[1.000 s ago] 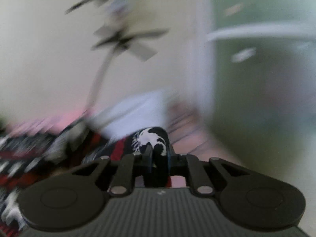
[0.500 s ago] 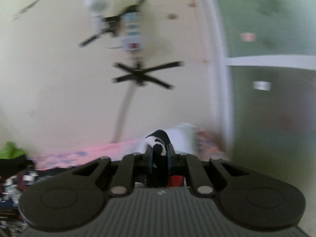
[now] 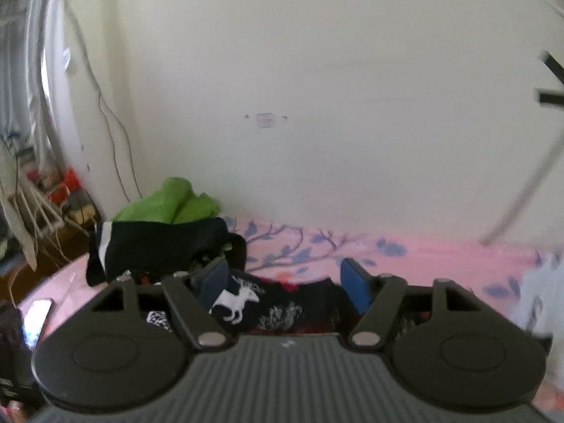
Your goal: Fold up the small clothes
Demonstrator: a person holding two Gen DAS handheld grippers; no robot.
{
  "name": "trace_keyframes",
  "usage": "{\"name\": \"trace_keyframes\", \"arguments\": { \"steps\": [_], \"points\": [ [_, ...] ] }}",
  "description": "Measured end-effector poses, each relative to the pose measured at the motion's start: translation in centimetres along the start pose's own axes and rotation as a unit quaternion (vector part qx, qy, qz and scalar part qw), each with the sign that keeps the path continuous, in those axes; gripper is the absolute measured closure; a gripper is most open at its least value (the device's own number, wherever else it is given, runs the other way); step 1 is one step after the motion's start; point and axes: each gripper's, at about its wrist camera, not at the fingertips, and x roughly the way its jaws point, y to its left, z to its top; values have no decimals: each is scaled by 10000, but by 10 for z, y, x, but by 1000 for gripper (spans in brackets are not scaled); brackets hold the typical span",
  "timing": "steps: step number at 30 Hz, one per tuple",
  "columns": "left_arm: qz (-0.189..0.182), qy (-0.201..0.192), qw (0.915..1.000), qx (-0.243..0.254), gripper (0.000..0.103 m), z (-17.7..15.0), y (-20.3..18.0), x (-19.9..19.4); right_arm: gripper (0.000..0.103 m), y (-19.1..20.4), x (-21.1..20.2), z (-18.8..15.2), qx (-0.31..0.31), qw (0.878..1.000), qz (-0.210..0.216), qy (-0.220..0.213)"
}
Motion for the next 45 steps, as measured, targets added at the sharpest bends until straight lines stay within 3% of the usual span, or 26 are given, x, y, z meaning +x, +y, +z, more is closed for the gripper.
{"name": "trace_keyframes", "arguments": {
  "steps": [4, 6, 9, 12, 18, 21, 25, 27, 29, 30, 32, 33, 35, 41, 45],
  "points": [
    [-46, -42, 10000, 45, 44, -1, -1, -2, 43, -33, -23, -4, 274, 9992, -214, -211],
    [-84, -37, 9999, 61, 43, -1, -2, -2, 43, -61, -46, -18, 376, 9967, -693, -216],
    [-144, -44, 9999, 59, 42, -2, -2, -3, 41, -107, -71, -48, 691, 9876, -1410, -27],
    [-162, -38, 9999, 29, 41, -1, -2, -2, 41, -144, -83, -81, 1221, 9776, -1689, 292],
    [-126, -29, 9999, -33, 41, -1, 0, -2, 44, -142, -83, -118, 1418, 9707, -1921, 272],
    [-126, -66, 9999, -37, 41, -1, -1, -3, 41, -120, -76, -109, 1060, 9808, -1627, 180],
    [-241, -187, 9994, -160, 41, 0, 4, -7, 37, -66, -52, -87, 524, 9972, -349, 412],
    [-320, -262, 9987, -297, 40, 1, 9, -9, 36, -45, -25, -81, 785, 9935, 308, 759],
    [-378, -315, 9976, -479, 40, 2, 16, -12, 37, -30, 1, -79, 877, 9898, 474, 1016],
    [-400, -335, 9970, -568, 39, 3, 19, -13, 40, -23, 16, -79, 899, 9884, 517, 1108],
    [-434, -347, 9958, -731, 39, 4, 25, -13, 55, -15, 43, -78, 932, 9866, 436, 1265],
    [-438, -334, 9954, -779, 39, 5, 27, -13, 77, -12, 57, -78, 977, 9850, 384, 1370],
    [-453, -303, 9947, -875, 39, 6, 32, -11, 89, -7, 72, -75, 1099, 9828, 373, 1439],
    [-493, -282, 9932, -1016, 39, 7, 38, -10, 93, 38, 82, -51, 919, 9835, 1059, 1147],
    [-500, -273, 9927, -1061, 39, 8, 40, -10, 93, 62, 100, -47, 703, 9783, 1398, 1360]
  ]
}}
